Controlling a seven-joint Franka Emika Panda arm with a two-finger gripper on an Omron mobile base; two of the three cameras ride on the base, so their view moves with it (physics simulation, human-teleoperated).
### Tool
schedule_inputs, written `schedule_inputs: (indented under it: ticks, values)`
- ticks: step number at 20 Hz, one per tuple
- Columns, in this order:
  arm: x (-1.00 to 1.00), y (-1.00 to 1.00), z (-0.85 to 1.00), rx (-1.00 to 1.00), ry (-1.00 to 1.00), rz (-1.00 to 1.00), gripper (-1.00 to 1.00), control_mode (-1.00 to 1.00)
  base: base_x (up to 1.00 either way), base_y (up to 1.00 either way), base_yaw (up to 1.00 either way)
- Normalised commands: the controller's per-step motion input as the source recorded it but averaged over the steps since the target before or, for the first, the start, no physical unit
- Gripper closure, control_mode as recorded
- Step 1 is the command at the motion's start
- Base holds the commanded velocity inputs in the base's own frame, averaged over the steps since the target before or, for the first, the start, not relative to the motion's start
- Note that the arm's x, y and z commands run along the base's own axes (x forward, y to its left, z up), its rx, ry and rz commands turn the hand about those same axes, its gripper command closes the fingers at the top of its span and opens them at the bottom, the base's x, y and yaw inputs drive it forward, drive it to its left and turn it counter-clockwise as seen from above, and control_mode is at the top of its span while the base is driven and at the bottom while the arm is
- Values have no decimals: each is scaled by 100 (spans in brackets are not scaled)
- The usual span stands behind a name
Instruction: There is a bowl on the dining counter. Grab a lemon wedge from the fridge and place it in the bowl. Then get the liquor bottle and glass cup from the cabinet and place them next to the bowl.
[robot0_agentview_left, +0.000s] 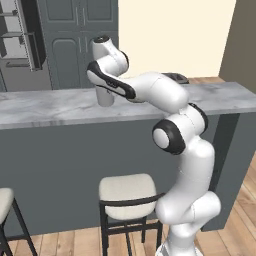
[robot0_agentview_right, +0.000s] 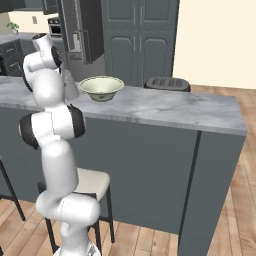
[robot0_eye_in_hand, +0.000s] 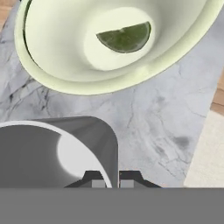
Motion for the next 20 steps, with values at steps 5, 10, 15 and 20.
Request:
schedule_inputs:
  ticks: [5, 10, 15, 20]
  values:
    - [35, 0, -16, 4, 6, -4, 100, -100, 0, 0, 0]
    - [23, 0, -21, 6, 6, -1, 100, -100, 0, 0, 0]
    - [17, 0, -18, 1, 2, -2, -100, -100, 0, 0, 0]
    - [-21, 0, -1, 0, -4, -3, -100, -100, 0, 0, 0]
